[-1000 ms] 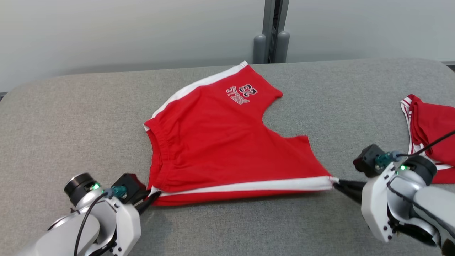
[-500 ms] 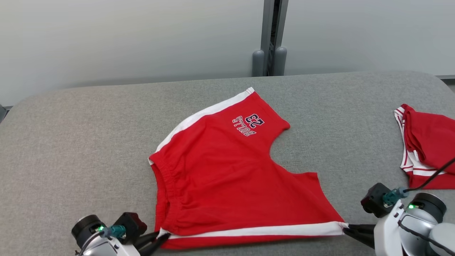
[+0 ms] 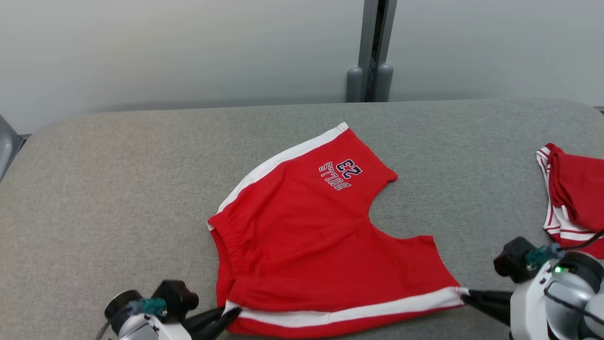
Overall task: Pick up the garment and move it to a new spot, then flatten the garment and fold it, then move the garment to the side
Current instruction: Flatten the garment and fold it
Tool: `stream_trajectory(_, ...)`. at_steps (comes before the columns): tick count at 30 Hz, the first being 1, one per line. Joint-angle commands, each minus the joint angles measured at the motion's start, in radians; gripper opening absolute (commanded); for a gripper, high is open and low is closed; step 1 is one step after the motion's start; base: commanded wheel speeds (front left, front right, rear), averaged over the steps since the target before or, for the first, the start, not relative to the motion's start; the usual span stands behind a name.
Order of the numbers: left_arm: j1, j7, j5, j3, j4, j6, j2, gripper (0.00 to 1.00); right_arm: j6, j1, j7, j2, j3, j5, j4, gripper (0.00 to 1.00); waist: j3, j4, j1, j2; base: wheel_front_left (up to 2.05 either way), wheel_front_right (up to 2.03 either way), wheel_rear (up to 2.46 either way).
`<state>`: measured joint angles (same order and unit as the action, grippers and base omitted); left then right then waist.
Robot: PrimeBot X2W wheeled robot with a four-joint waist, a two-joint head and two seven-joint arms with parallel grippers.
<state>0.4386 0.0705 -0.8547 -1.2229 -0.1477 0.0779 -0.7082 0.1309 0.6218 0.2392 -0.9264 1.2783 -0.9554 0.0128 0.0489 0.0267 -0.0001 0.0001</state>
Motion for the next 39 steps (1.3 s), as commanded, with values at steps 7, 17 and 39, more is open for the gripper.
stream_trajectory(7,0.016,0.002,-0.216,0.090,0.076,0.037,-0.007,0.00,0.000,0.089,-0.070,-0.006,-0.089,-0.080,0.055,0.00,0.053,0.050,0.0001,-0.0001,0.00,0.00,0.00)
stream_trajectory(17,0.092,-0.001,-0.466,0.162,0.140,0.054,0.055,0.00,0.000,0.228,-0.062,0.016,-0.173,-0.137,0.141,0.00,0.141,0.136,0.0001,-0.0001,0.00,0.00,0.00)
stream_trajectory(39,0.233,0.055,-0.713,0.270,-0.125,0.055,0.286,0.00,0.000,0.510,0.044,0.041,-0.088,-0.107,0.283,0.00,0.287,0.268,0.0001,-0.0001,0.00,0.00,0.00)
